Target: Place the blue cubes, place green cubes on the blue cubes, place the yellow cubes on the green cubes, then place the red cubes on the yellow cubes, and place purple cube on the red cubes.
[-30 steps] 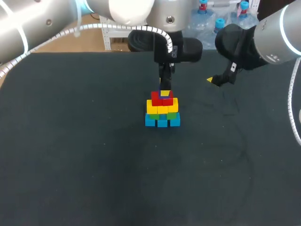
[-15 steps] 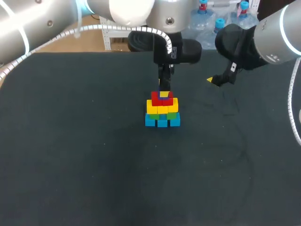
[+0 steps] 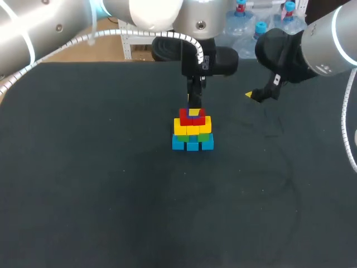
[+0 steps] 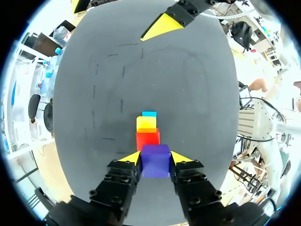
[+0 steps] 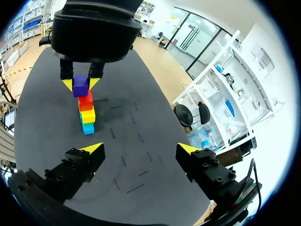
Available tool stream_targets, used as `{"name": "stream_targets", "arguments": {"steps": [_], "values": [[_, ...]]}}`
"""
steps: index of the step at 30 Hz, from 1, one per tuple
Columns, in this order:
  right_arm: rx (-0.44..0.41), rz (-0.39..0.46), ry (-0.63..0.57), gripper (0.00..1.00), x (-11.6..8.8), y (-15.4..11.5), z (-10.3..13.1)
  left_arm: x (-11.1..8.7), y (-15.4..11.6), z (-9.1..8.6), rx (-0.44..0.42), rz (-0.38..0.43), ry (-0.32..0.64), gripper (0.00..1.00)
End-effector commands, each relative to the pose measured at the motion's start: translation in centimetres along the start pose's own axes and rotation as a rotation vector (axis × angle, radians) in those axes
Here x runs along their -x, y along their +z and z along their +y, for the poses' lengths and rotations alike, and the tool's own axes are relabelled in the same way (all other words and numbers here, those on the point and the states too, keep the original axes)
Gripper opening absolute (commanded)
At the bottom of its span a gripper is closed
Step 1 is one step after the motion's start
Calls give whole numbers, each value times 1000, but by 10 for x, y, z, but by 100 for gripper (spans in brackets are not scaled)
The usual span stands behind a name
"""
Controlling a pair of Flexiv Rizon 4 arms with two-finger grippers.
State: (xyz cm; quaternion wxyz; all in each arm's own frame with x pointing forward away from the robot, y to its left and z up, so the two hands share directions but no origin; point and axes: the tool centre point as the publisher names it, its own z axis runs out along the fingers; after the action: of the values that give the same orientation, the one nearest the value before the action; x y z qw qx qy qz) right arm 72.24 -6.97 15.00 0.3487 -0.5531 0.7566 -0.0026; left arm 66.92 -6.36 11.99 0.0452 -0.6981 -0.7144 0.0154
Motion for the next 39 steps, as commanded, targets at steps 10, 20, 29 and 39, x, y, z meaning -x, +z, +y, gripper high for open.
{"name": "stream_targets", "arguments": {"steps": [10, 20, 29, 39], "values": [[-16, -1, 2, 100, -1, 0, 3, 1, 1, 4, -5, 1, 1, 0], [-16, -1, 2, 100, -1, 0, 3, 1, 1, 6, -23, -11, -4, 0], [-16, -1, 2, 100, -1, 0, 3, -1, -1, 6, -25, -19, -3, 0], [-16, -1, 2, 100, -1, 0, 3, -1, -1, 7, -35, -18, 8, 0]]}}
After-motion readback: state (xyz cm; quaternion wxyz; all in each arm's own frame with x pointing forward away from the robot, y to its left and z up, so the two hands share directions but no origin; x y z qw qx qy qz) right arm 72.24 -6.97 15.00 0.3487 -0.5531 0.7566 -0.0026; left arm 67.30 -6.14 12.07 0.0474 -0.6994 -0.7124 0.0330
